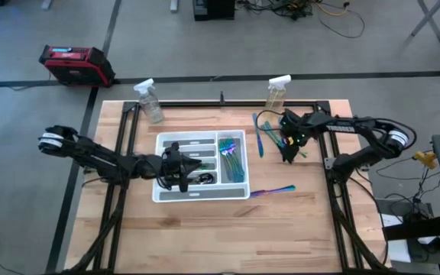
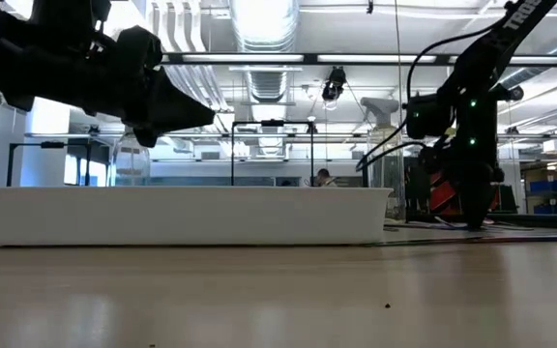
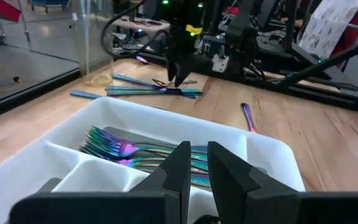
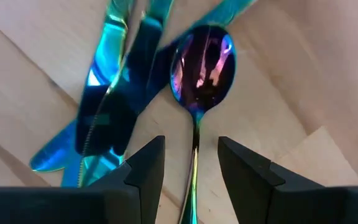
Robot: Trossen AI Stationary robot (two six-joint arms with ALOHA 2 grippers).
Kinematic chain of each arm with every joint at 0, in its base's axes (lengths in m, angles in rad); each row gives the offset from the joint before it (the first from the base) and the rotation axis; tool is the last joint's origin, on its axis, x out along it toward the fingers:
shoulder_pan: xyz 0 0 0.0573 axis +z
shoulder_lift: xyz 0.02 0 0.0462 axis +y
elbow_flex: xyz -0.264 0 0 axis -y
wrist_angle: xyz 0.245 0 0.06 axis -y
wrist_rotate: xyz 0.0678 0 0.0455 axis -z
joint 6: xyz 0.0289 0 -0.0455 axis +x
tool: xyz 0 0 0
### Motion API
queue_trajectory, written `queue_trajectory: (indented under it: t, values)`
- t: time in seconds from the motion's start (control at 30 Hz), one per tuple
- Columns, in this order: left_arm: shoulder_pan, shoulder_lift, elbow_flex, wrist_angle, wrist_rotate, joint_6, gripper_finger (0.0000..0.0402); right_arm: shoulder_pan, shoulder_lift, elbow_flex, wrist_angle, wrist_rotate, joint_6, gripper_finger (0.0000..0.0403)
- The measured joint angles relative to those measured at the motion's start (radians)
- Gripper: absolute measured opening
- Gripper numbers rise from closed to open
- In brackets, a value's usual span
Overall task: Sort silverware
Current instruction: Put the blue spoon with the other blue spoons on the silverware tray
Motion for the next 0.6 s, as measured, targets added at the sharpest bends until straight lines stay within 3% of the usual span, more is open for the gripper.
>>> queue_trajectory:
  t: [0.2, 0.4, 0.6]
  values:
    - [0.000, 0.051, 0.039, 0.005, 0.001, -0.002, 0.0039, 0.001, 0.068, 0.007, 0.003, 0.000, -0.063, 0.0120]
    - [0.000, 0.114, 0.094, 0.005, 0.005, 0.007, 0.0039, 0.001, 0.062, 0.007, 0.005, 0.001, -0.086, 0.0015]
    - [0.000, 0.175, 0.143, 0.008, 0.035, 0.008, 0.0039, 0.005, 0.002, 0.015, -0.007, 0.000, -0.092, 0.0003]
